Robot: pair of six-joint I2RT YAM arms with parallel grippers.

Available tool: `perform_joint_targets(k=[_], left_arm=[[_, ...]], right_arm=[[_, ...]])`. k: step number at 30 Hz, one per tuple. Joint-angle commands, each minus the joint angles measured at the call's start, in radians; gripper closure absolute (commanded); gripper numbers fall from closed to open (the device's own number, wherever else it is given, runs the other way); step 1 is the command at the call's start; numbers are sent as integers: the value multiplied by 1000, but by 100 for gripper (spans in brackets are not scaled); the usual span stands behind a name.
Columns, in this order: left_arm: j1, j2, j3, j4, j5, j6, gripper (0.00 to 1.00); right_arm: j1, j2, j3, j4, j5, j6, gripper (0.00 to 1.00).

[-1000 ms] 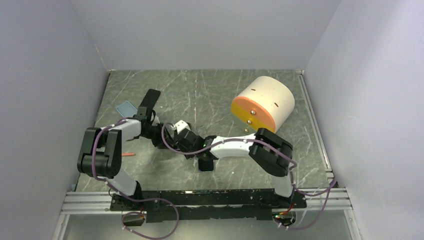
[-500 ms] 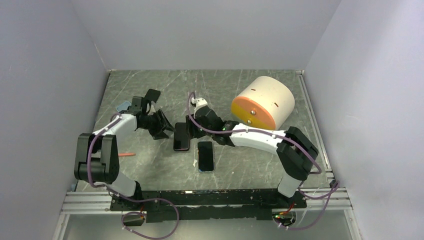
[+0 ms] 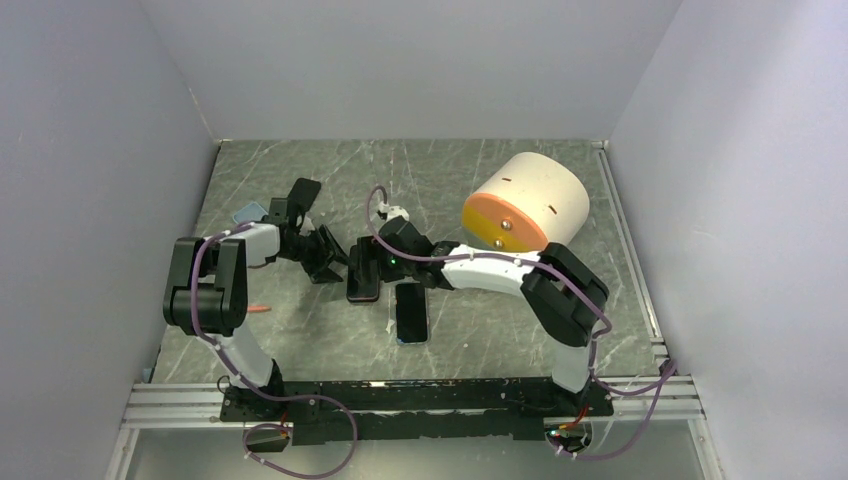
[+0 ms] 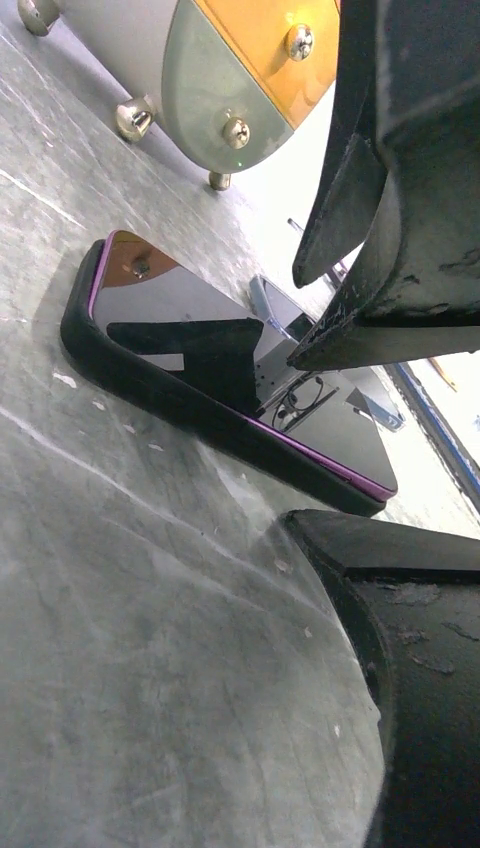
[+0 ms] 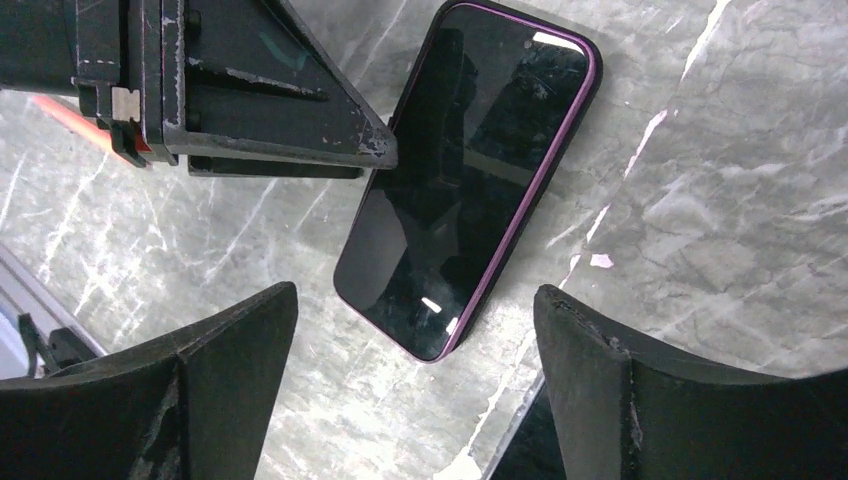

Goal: Put the phone into the phone case

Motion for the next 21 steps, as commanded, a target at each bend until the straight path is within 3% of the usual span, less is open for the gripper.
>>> perform_joint_targets(k=[1, 5, 11, 15, 18, 21], left_arm=[[-1, -10, -10, 37, 18, 20, 42], [-2, -2, -43, 67, 46, 9, 47], [-9, -17, -102, 121, 84, -21, 66], [-14, -28, -127, 130, 104, -43, 72], [-14, -29, -142, 155, 130, -64, 73], [-14, -40, -129, 105, 93, -38, 67]], right_arm=[[-8, 19, -2, 81, -35, 49, 6], [-10, 35, -10, 100, -35, 69, 2], [-32, 64, -15, 122, -48, 120, 1], [-47, 74, -24, 137, -64, 144, 1], [-55, 89, -13, 127, -63, 147, 1], [-61, 107, 6, 118, -71, 143, 1]])
